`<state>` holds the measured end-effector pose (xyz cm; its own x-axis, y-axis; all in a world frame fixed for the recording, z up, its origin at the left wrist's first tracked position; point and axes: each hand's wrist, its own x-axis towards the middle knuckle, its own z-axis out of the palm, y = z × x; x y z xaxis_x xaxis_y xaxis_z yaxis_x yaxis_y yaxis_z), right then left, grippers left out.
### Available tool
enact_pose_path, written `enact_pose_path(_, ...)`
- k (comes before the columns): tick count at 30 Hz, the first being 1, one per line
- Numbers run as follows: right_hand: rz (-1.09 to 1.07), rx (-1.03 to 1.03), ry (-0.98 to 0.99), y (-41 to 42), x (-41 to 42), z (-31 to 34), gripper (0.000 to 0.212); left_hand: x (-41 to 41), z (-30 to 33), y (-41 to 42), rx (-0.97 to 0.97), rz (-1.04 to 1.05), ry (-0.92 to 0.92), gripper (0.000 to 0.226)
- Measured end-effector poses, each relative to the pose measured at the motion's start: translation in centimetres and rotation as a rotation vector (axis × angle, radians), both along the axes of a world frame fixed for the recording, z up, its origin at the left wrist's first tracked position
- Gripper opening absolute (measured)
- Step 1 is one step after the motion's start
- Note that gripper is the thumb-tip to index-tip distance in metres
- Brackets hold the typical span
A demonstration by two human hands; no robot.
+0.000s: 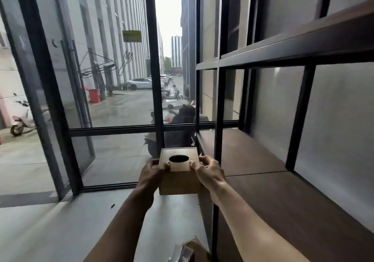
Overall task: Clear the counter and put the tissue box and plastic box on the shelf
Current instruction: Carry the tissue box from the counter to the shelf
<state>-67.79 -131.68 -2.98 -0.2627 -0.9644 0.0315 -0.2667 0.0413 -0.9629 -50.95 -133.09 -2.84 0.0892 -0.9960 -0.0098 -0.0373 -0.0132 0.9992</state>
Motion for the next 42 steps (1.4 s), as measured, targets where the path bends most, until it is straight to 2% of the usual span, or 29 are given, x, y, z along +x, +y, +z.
enact_pose_path(7,-0.294,0.026,-0.026,-14.9,-5.2,-2.4,0.057,-6.4,-2.1,-19.5,0.003,-0.255,-0.004,0.036)
enact_pose_path(11,-0.53,0.055,-0.084,-20.0,-9.3,-3.3,0.047,-12.6,-2.9,-28.1,0.039,-0.491,-0.049,0.033)
enact_pose_path(14,-0.724,0.076,-0.12,-20.8,-13.0,-4.1,0.033,-18.0,-3.5,-31.7,0.026,-0.656,-0.093,0.03)
enact_pose_path(20,-1.062,0.119,-0.181,-15.5,-19.3,-7.2,0.036,-28.6,-6.5,-29.5,0.065,-1.012,-0.17,0.034)
enact_pose_path(28,-1.325,0.19,-0.301,-5.1,-22.4,-11.9,0.029,-36.6,-12.2,-21.5,0.086,-1.365,-0.361,0.041)
enact_pose_path(35,-1.372,0.298,-0.337,-1.7,-21.4,-16.1,0.026,-38.0,-17.5,-18.9,0.102,-1.462,-0.51,0.038)
enact_pose_path(38,-1.389,0.364,-0.316,-2.3,-21.0,-18.1,0.029,-38.0,-20.2,-19.4,0.143,-1.474,-0.556,0.045)
enact_pose_path(42,-1.394,0.458,-0.322,-3.7,-20.6,-20.5,0.039,-38.2,-24.1,-20.9,0.217,-1.481,-0.582,0.067)
